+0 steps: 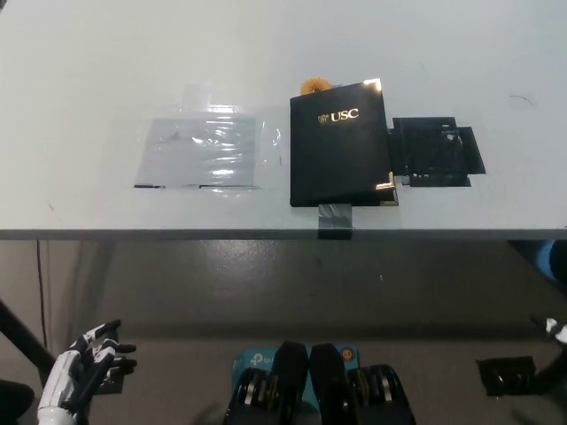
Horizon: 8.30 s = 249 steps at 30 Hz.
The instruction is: The robot uses its right hand to push the cover of the diary kept in the middle of the desk towards the left to open it
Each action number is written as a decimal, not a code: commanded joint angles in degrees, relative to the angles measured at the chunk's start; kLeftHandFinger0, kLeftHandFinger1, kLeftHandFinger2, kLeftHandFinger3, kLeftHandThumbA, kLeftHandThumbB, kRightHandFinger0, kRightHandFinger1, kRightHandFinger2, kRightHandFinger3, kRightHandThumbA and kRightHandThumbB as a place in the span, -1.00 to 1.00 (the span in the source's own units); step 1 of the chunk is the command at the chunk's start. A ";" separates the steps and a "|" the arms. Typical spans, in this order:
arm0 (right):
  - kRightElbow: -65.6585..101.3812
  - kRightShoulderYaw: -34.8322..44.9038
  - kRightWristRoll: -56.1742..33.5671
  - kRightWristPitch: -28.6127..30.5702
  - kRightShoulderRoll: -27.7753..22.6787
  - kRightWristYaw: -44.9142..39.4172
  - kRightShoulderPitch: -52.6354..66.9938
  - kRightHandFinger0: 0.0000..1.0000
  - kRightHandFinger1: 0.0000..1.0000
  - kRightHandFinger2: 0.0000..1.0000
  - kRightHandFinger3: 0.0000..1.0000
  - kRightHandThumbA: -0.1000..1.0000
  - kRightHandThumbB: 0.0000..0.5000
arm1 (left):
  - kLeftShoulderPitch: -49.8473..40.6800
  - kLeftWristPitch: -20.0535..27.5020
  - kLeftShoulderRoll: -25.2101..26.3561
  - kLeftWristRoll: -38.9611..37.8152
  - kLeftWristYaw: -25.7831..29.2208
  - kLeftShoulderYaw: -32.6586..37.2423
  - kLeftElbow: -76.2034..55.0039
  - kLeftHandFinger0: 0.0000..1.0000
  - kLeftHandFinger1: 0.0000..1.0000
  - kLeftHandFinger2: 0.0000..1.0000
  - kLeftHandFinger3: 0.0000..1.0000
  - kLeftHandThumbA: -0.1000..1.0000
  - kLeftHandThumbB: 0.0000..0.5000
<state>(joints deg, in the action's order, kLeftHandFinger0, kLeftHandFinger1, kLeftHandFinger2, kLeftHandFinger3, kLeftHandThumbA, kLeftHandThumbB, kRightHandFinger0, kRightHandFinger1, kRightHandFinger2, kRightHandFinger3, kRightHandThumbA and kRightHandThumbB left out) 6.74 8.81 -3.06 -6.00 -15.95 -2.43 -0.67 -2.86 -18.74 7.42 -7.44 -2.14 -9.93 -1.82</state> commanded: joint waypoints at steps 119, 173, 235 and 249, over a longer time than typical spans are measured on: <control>-43.37 -18.40 0.75 -5.36 22.41 11.91 -52.00 0.91 1.00 1.00 0.97 1.00 0.05 | 2.11 -2.20 2.01 3.08 -1.89 7.91 -3.27 0.13 -0.05 0.03 0.37 0.24 0.38; -43.99 -38.41 25.94 4.78 18.40 1.82 -51.74 0.24 0.51 0.74 1.00 1.00 -0.19 | 3.59 -4.43 2.02 3.91 -3.39 10.01 -4.42 0.20 0.02 0.06 0.37 0.24 0.42; -2.83 9.57 -3.82 -3.55 11.85 -6.14 -10.86 0.83 1.00 1.00 1.00 1.00 -0.40 | -3.88 -0.30 0.08 3.76 -2.74 2.94 -3.54 0.20 0.02 0.07 0.47 0.07 -0.31; -18.19 9.31 -1.86 8.01 11.43 -1.76 -6.59 0.77 0.92 0.95 0.96 1.00 -0.27 | -1.88 -1.00 0.57 3.62 -2.55 2.06 -3.50 0.22 -0.02 0.01 0.44 0.13 -0.15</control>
<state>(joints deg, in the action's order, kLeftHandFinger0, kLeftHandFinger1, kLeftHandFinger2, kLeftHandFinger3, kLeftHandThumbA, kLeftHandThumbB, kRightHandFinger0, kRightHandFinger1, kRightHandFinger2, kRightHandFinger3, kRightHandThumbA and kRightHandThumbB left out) -8.60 17.64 -5.35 -6.89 -3.51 -7.35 -6.27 -6.13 -20.89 6.93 -3.33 -5.31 -6.97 -3.68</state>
